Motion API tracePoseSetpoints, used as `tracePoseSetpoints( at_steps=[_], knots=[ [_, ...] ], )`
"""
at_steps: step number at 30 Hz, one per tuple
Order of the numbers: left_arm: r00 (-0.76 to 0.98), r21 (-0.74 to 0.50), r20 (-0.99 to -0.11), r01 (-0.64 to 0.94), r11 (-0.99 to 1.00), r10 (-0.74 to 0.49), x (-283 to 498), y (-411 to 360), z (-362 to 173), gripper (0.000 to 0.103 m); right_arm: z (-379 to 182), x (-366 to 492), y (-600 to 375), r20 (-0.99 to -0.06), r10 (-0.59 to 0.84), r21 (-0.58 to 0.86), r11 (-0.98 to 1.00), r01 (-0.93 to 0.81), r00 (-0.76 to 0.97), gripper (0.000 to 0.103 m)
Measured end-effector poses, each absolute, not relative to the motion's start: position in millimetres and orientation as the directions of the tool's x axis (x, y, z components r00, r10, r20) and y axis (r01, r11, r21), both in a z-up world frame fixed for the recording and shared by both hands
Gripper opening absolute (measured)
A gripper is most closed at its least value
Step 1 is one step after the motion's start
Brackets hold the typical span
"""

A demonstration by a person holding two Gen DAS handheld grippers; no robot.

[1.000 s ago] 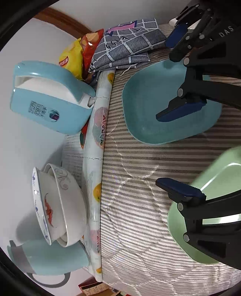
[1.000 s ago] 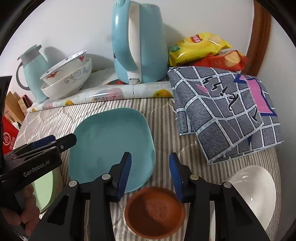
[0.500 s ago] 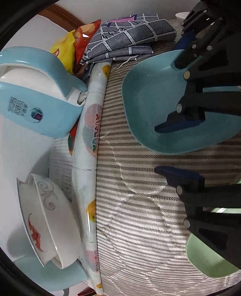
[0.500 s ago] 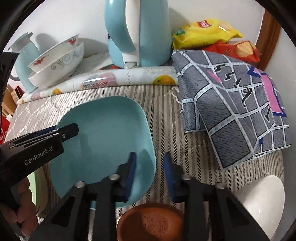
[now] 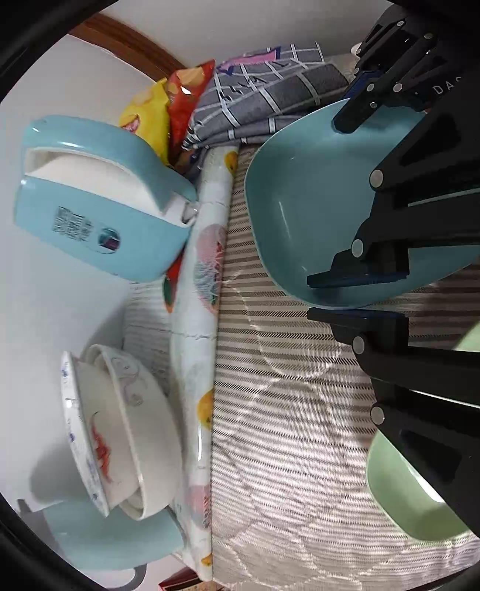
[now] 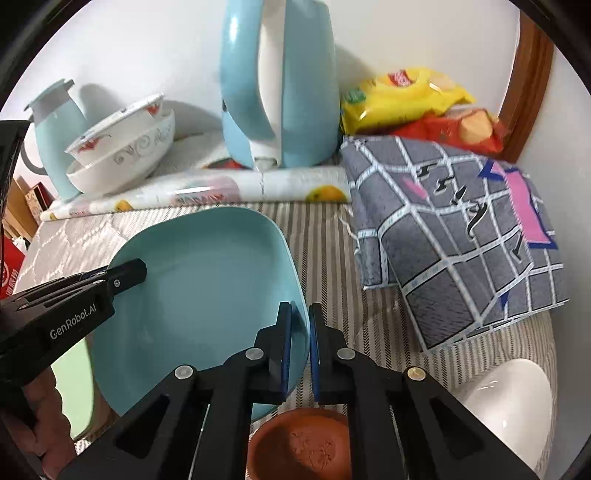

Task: Organize plates and bowls
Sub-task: 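Carry the blue plate onto the green plate stack and open right tool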

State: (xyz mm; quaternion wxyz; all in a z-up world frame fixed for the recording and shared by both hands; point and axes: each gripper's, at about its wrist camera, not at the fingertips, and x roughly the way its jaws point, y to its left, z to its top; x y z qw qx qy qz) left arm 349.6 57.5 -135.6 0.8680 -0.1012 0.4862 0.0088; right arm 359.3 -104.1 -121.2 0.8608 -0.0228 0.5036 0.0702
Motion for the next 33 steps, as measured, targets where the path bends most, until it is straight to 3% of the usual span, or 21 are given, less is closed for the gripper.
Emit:
tracePoseSetpoints(
  at_steps=[33],
  knots=[
    [0.653,-0.202,-0.757,-0.199,0.959,-0.024,214,124,-48,0.011,-20,247,-49,-0.781,0.187,0.051,0.970,-0.238,0.596,0.008]
  ],
)
